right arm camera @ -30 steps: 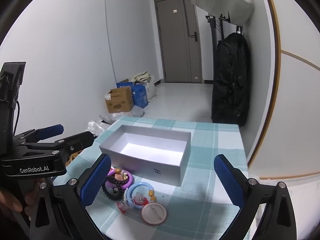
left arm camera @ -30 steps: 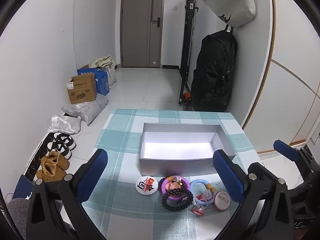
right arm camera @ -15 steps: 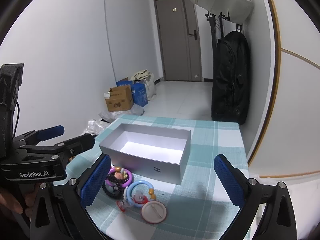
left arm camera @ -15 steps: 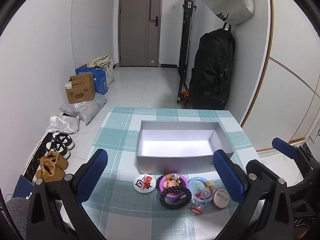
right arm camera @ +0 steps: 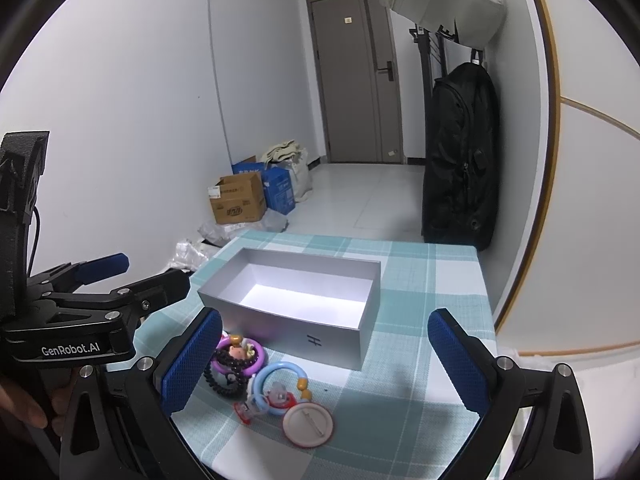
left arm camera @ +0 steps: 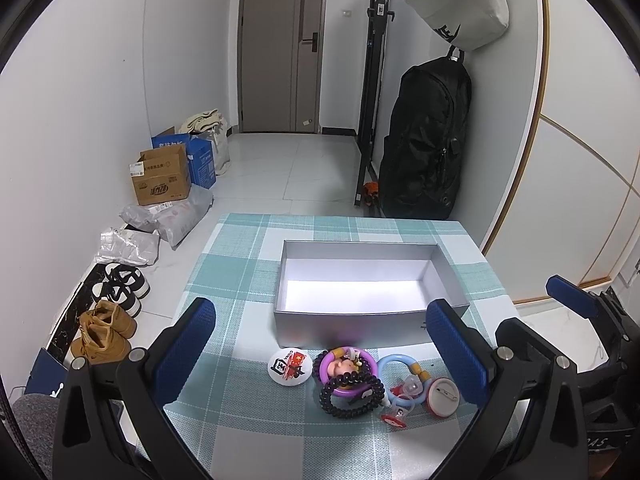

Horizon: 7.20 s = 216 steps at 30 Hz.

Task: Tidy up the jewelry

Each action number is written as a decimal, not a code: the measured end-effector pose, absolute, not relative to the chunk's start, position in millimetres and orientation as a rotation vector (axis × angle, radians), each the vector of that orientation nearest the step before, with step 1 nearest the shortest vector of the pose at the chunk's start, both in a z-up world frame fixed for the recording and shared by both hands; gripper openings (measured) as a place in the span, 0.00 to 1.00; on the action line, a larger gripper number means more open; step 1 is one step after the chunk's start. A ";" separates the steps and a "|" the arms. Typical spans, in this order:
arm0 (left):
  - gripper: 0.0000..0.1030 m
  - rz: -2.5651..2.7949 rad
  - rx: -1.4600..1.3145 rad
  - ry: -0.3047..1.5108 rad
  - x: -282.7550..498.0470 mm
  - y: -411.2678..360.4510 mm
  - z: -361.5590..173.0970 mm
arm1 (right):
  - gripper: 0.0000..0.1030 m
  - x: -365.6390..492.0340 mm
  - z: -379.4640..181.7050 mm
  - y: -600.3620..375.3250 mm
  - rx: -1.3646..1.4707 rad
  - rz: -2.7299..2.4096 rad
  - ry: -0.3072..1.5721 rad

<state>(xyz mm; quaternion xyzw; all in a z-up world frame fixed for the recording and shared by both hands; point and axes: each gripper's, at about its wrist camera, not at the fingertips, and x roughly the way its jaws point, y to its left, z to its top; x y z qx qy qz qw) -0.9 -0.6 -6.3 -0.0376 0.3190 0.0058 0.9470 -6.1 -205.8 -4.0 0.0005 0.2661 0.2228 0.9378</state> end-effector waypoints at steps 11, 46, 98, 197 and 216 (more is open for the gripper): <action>0.99 0.010 -0.078 0.650 -1.1 0.9 -6.2 | 1.00 -5.9 -3.6 -206.1 0.001 0.457 0.544; 0.99 -0.018 -0.108 0.728 1.8 1.6 -21.4 | 1.00 -0.1 -5.6 -211.0 0.033 0.432 0.579; 0.12 -0.167 -0.294 1.113 23.1 0.5 -75.8 | 1.00 32.5 -25.3 -241.5 0.234 0.408 0.749; 0.04 -0.262 -0.296 0.928 100.1 17.2 -31.4 | 0.40 116.2 -27.0 -173.5 0.068 0.682 0.835; 0.15 -0.316 -0.331 1.014 128.5 19.2 -53.2 | 0.64 127.6 -47.0 -162.8 0.000 0.686 0.848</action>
